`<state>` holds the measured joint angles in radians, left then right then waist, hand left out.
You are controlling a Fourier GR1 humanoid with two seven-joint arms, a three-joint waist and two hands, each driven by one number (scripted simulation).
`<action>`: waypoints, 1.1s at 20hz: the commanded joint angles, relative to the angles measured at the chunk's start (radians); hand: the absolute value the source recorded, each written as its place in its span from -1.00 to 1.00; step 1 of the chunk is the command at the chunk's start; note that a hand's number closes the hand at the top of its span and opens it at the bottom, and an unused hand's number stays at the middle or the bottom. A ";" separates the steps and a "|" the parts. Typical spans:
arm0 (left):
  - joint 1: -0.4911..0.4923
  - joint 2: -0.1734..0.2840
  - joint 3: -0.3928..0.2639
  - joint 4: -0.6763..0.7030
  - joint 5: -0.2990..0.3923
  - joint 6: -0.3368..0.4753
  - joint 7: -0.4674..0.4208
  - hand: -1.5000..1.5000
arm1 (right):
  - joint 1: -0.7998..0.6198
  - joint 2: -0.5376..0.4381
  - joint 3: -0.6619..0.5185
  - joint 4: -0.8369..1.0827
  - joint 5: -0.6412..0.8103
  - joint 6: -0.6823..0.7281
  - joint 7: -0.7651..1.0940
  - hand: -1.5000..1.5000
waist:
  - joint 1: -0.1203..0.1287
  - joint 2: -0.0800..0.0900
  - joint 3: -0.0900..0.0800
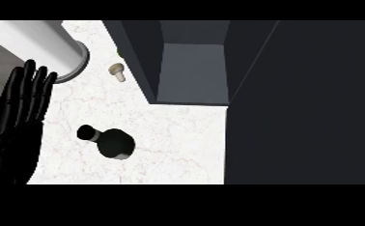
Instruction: Pick up the wine, place it into the cabinet and close the cabinet
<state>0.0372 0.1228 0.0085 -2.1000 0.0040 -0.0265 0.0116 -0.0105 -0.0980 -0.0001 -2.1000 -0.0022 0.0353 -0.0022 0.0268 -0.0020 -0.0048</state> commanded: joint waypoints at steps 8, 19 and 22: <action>0.086 0.038 -0.291 -0.002 0.445 -0.427 -0.017 -1.00 | 0.080 0.012 0.129 -0.033 -0.071 0.098 0.050 -1.00 | -0.046 0.003 0.002; 0.353 0.256 -0.148 -0.331 0.786 -0.544 0.109 -1.00 | 0.160 0.002 0.173 -0.351 -0.135 0.063 0.315 -1.00 | -0.020 -0.001 0.004; 0.309 0.273 -0.167 -0.406 0.847 -0.434 0.199 -1.00 | 0.075 -0.023 0.120 -0.378 -0.195 0.043 0.417 -1.00 | -0.019 0.000 0.005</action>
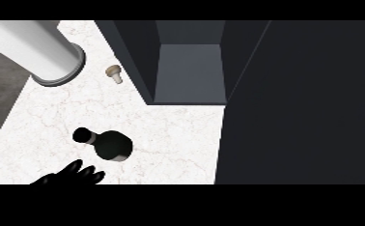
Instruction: Pick up the wine, place it into the cabinet and close the cabinet
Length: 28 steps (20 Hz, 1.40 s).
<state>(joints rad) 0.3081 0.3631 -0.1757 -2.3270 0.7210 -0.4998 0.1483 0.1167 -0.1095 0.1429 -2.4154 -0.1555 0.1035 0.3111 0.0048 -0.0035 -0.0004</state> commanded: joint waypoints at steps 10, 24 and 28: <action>0.143 0.046 -0.013 -0.298 0.113 0.077 0.059 -1.00 | -0.005 -0.014 -0.028 -0.115 -0.033 -0.018 0.108 -1.00 | 0.005 -0.005 0.002; 0.135 0.042 0.021 -0.206 0.126 0.165 0.076 -1.00 | -0.166 -0.012 -0.029 -0.131 -0.022 -0.092 0.272 -1.00 | 0.001 0.000 0.000; 0.039 0.064 0.140 -0.133 0.188 0.194 0.083 -1.00 | -0.178 -0.006 -0.034 -0.098 -0.030 -0.086 0.251 -1.00 | -0.007 0.003 0.001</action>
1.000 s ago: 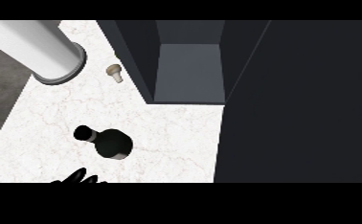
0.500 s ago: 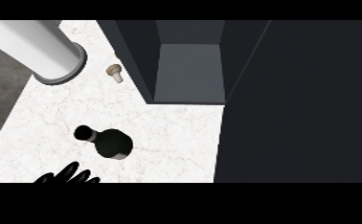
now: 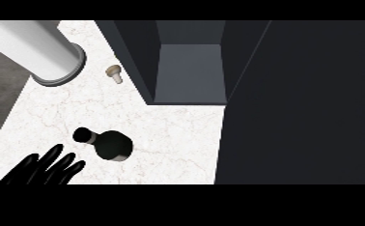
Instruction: Pick up the wine, place it into the cabinet and close the cabinet
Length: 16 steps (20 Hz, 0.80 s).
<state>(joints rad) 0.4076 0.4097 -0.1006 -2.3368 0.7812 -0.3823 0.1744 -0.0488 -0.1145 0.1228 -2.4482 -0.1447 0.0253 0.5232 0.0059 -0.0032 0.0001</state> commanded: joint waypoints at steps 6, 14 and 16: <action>-0.070 -0.012 0.162 -0.016 0.090 0.010 0.013 -1.00 | -0.033 0.005 -0.008 -0.062 -0.011 -0.003 0.044 -1.00 | -0.003 0.002 0.000; -0.222 -0.044 0.225 0.237 0.010 -0.007 0.002 -1.00 | -0.059 0.019 0.035 -0.116 0.017 -0.037 0.129 -1.00 | -0.009 0.003 -0.001; -0.162 -0.043 0.274 0.321 0.021 -0.136 -0.065 -1.00 | -0.079 0.004 0.000 -0.114 -0.014 -0.032 0.151 -1.00 | -0.006 0.002 -0.001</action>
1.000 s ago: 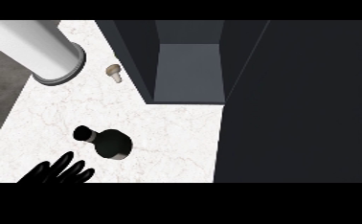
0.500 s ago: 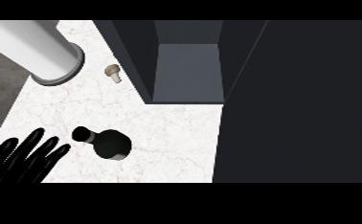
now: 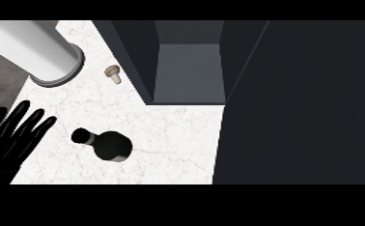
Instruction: Pick up the wine, place it into the cabinet and close the cabinet
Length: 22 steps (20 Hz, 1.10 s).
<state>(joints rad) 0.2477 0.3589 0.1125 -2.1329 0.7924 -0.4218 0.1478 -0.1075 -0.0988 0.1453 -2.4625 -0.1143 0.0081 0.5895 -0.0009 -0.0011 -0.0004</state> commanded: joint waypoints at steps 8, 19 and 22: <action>-0.114 -0.055 0.018 0.341 -0.195 -0.140 -0.095 -1.00 | -0.029 -0.021 -0.071 -0.087 -0.082 0.010 0.088 -1.00 | -0.003 0.001 0.000; -0.244 -0.111 0.013 0.693 -0.445 -0.218 -0.293 -1.00 | 0.069 0.008 -0.055 -0.123 -0.095 0.042 0.042 -1.00 | -0.007 0.001 0.000; -0.283 -0.106 0.018 0.839 -0.524 -0.264 -0.401 -1.00 | 0.018 0.066 0.085 -0.013 0.091 0.008 -0.013 -1.00 | -0.003 0.002 0.000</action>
<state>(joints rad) 0.0000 0.2560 0.1263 -1.4331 0.3540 -0.6446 -0.1505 -0.0970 -0.0726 0.1415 -2.4598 -0.0896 0.0361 0.5838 -0.0059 0.0002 -0.0003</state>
